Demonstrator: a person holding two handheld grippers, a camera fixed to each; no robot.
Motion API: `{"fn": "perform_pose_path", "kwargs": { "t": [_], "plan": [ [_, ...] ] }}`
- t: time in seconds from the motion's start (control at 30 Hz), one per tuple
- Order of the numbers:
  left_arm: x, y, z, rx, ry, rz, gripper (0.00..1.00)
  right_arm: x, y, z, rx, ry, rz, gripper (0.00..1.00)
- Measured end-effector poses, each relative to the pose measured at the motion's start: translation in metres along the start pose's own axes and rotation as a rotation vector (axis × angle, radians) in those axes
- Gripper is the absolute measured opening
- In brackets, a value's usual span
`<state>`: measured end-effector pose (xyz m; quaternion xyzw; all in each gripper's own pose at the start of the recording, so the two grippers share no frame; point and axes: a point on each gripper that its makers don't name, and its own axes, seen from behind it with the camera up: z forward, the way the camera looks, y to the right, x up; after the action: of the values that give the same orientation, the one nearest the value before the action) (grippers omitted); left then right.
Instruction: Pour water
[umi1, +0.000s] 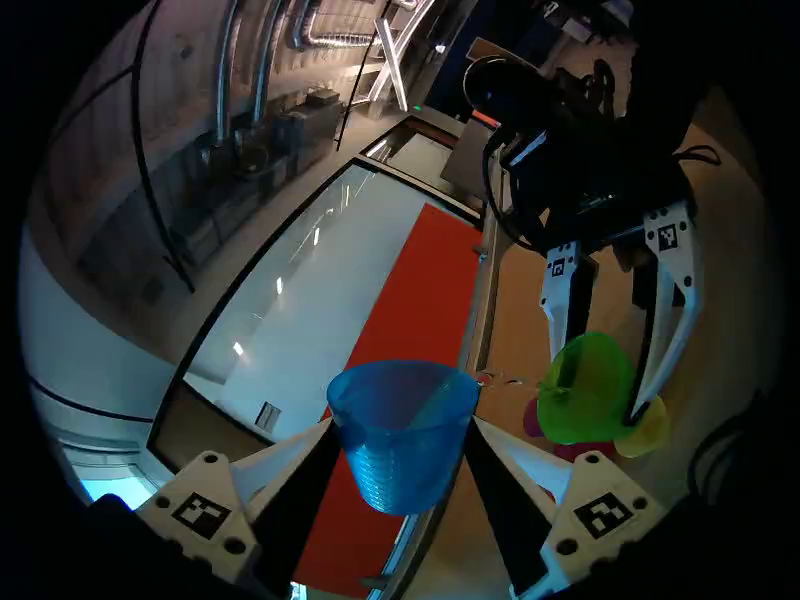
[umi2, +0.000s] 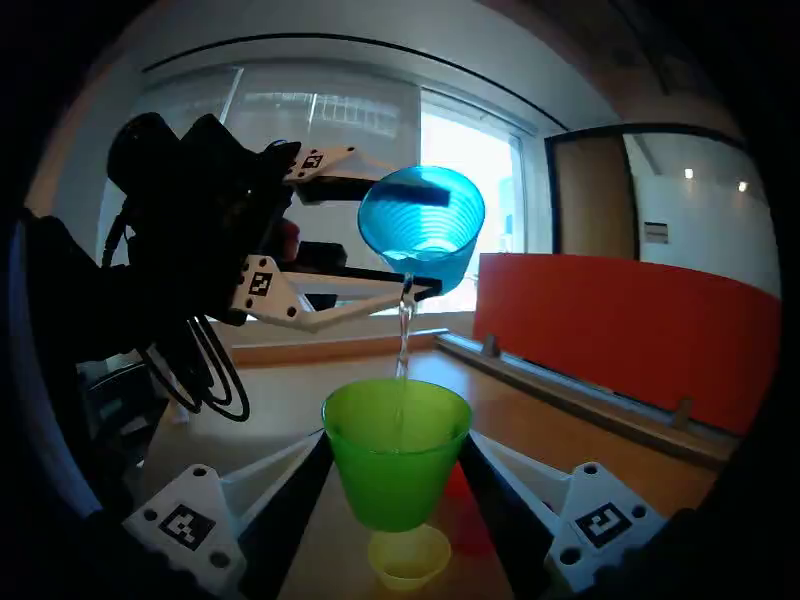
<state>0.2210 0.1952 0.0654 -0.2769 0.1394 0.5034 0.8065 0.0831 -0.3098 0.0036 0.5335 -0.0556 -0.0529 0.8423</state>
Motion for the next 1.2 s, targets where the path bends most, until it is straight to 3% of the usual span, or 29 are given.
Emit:
{"fn": "perform_pose_path", "kwargs": {
  "t": [1.2],
  "plan": [
    [0.0083,-0.0054,-0.0037,0.023,0.008,0.073,0.82,0.0015,-0.0046,-0.001,0.008,0.008,-0.016,0.88]
  ]
}}
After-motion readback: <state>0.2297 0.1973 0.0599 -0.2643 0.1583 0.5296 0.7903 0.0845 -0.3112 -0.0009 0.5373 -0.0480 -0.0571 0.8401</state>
